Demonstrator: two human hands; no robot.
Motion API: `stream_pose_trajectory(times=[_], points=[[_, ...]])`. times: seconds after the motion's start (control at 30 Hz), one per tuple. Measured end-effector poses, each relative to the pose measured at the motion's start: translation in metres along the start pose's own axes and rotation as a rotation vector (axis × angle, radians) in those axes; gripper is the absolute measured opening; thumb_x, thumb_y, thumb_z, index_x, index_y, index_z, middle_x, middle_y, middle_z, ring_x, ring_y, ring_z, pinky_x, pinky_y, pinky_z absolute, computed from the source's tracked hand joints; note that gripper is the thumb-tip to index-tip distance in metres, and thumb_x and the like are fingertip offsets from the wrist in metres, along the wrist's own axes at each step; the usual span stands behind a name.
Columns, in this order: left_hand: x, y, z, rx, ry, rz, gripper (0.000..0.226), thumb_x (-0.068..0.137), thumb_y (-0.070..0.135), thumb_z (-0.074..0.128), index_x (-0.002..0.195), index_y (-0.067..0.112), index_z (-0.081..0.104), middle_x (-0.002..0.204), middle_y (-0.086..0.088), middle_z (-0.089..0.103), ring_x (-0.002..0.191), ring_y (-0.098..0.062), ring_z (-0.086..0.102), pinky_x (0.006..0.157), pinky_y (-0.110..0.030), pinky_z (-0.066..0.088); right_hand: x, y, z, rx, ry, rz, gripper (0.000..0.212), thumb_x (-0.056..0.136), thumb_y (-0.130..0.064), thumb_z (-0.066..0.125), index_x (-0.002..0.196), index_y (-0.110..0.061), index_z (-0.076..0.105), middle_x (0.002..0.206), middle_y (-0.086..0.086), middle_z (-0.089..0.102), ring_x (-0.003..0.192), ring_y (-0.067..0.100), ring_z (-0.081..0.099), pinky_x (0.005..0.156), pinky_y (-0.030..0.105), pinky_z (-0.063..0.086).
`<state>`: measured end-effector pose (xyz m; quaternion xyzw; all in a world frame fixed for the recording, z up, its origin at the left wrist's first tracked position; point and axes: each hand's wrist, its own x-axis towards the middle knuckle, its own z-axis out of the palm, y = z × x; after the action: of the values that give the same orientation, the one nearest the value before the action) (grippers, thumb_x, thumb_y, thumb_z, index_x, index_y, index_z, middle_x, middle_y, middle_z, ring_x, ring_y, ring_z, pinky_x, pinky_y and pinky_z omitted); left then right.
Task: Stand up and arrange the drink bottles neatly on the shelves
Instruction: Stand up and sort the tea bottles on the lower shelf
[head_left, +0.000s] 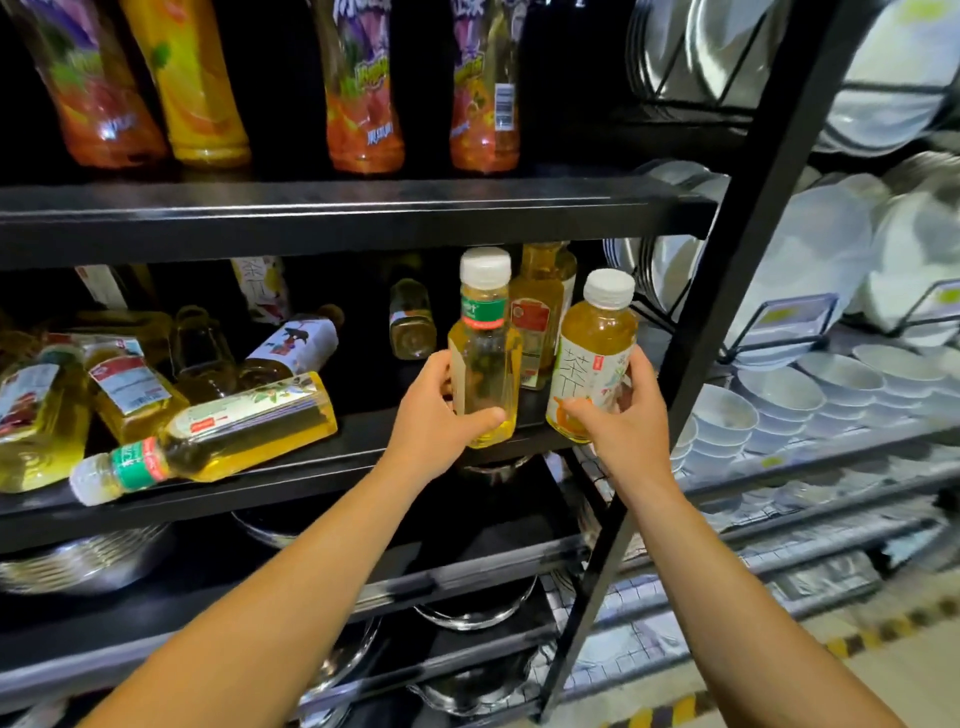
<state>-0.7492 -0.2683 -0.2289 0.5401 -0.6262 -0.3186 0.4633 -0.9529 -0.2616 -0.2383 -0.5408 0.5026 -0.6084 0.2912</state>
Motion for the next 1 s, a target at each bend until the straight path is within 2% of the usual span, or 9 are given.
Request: stream_pose_trajectory(times=[0.1,0.23,0.37,0.5,0.67,0.77,0.87,0.93,1.0], points=[[0.016,0.003,0.002,0.153,0.058,-0.086,0.064,0.073,0.032,0.085,0.126,0.019,0.051,0.120,0.004,0.062,0.110,-0.016,0.059,0.095,-0.038,0.052,0.015,0.007,0.006,-0.010,-0.070,0.001,0.073,0.077,-0.004,0.073,0.138,-0.034,0.044,0.129,-0.010,0.061,0.120,0.006,0.058,0.100,0.041,0.052],[0.028,0.011,0.003,0.323,0.085,-0.117,0.062,0.079,0.034,0.080,0.128,0.010,0.050,0.109,0.000,0.058,0.092,-0.014,0.053,0.076,-0.026,0.044,0.036,0.018,0.011,-0.093,-0.131,0.009,0.075,0.082,-0.008,0.070,0.144,-0.032,0.036,0.136,-0.008,0.055,0.127,0.010,0.053,0.102,0.043,0.050],[0.035,0.009,0.005,0.357,0.099,-0.116,0.065,0.081,0.035,0.079,0.132,0.009,0.050,0.098,0.003,0.056,0.085,-0.013,0.050,0.070,-0.022,0.039,0.046,0.029,0.011,-0.145,-0.122,0.036,0.075,0.086,-0.011,0.069,0.148,-0.032,0.031,0.138,-0.009,0.054,0.125,0.008,0.053,0.104,0.042,0.049],[0.039,0.010,0.008,0.380,0.115,-0.156,0.065,0.082,0.038,0.077,0.131,0.005,0.051,0.105,-0.006,0.064,0.089,-0.019,0.058,0.069,-0.021,0.040,0.054,0.035,0.014,-0.204,-0.175,0.071,0.081,0.083,-0.023,0.069,0.148,-0.039,0.025,0.140,-0.011,0.053,0.128,0.011,0.052,0.104,0.047,0.048],[0.044,0.018,0.014,0.438,0.092,-0.231,0.056,0.086,0.044,0.071,0.115,-0.002,0.060,0.083,-0.008,0.064,0.077,-0.022,0.060,0.046,-0.017,0.034,0.059,0.032,0.023,-0.270,-0.195,0.102,0.086,0.085,-0.022,0.070,0.152,-0.034,0.018,0.142,-0.006,0.051,0.129,0.015,0.051,0.107,0.047,0.045],[0.039,0.017,0.011,0.428,0.070,-0.266,0.046,0.084,0.049,0.071,0.097,0.007,0.057,0.075,0.002,0.053,0.075,-0.016,0.056,0.055,-0.022,0.037,0.044,0.020,0.022,-0.319,-0.080,0.093,0.082,0.082,-0.032,0.073,0.150,-0.026,0.027,0.142,-0.004,0.049,0.127,0.015,0.051,0.105,0.041,0.046],[0.018,0.007,-0.014,0.359,0.082,-0.157,0.055,0.084,0.047,0.071,0.121,0.011,0.054,0.104,0.002,0.057,0.092,-0.012,0.054,0.075,-0.025,0.047,0.001,0.000,0.027,-0.338,0.179,-0.073,0.049,0.084,-0.021,0.070,0.129,-0.019,0.051,0.122,-0.003,0.054,0.105,0.014,0.056,0.089,0.031,0.050],[-0.005,0.001,-0.041,0.358,0.137,-0.023,0.061,0.086,0.042,0.070,0.138,0.018,0.049,0.128,0.004,0.056,0.113,-0.012,0.053,0.094,-0.032,0.048,-0.021,-0.015,0.044,-0.325,0.119,-0.214,0.033,0.085,-0.015,0.068,0.116,-0.019,0.057,0.108,-0.005,0.054,0.095,0.013,0.056,0.083,0.029,0.049],[-0.027,-0.003,-0.070,0.444,0.228,0.098,0.058,0.087,0.037,0.070,0.139,0.023,0.050,0.134,0.007,0.056,0.121,-0.012,0.050,0.100,-0.032,0.044,-0.027,-0.023,0.069,-0.359,-0.042,-0.306,0.030,0.086,-0.018,0.067,0.115,-0.019,0.059,0.108,-0.007,0.054,0.099,0.014,0.055,0.085,0.027,0.046]])
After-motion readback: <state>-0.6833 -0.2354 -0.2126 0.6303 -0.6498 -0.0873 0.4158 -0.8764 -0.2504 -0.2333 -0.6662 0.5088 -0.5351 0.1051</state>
